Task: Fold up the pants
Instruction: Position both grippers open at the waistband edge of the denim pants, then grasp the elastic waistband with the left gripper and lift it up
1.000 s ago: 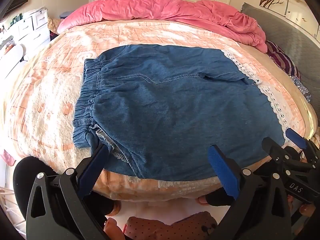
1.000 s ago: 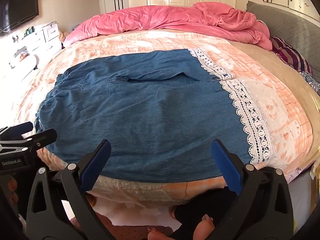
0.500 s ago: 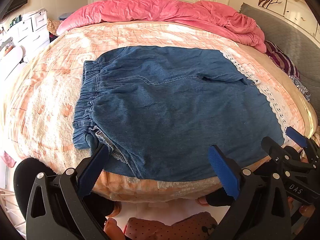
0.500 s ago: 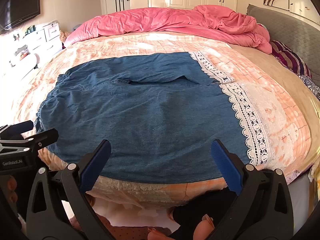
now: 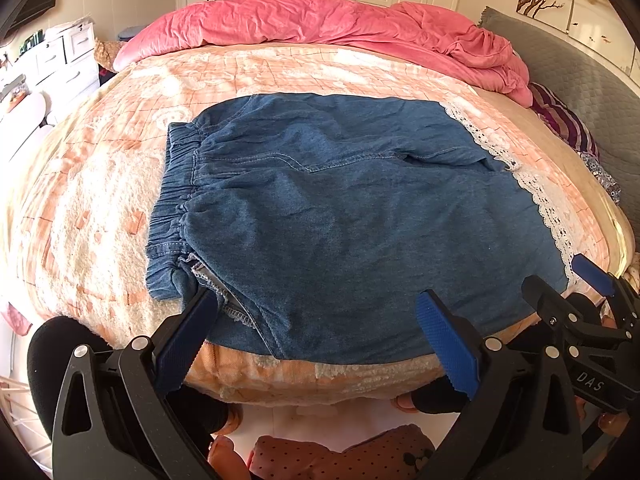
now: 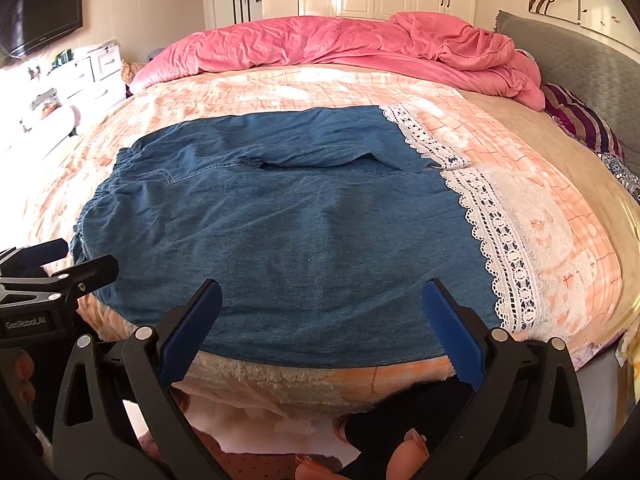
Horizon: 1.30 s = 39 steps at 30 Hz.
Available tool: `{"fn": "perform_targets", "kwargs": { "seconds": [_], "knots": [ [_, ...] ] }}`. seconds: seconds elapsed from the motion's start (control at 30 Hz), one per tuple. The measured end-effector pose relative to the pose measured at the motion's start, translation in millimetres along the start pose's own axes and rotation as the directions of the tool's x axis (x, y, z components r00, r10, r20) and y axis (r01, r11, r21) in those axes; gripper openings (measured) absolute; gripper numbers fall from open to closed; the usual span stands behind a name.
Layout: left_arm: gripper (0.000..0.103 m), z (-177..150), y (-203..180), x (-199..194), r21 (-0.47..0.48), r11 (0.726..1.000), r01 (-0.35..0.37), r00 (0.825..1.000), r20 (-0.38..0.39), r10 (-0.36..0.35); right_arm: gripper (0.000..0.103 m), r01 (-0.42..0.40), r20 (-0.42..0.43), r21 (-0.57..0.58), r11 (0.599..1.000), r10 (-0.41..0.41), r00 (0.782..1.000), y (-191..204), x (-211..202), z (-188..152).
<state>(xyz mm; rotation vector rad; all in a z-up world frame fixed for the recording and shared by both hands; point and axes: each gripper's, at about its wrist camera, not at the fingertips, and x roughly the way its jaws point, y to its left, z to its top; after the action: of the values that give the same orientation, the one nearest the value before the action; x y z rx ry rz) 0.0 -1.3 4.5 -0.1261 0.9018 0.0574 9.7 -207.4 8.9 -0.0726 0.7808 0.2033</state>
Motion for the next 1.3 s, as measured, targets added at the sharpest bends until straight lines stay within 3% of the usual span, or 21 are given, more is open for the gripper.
{"fn": "perform_targets", "kwargs": {
  "seconds": [1.3],
  "knots": [
    [0.099, 5.3, -4.2, 10.1, 0.009, 1.000, 0.005, 1.000, 0.004, -0.005, 0.094, -0.006, 0.005, -0.008, 1.000, 0.006, 1.000, 3.2, 7.1, 3.3]
  ]
}}
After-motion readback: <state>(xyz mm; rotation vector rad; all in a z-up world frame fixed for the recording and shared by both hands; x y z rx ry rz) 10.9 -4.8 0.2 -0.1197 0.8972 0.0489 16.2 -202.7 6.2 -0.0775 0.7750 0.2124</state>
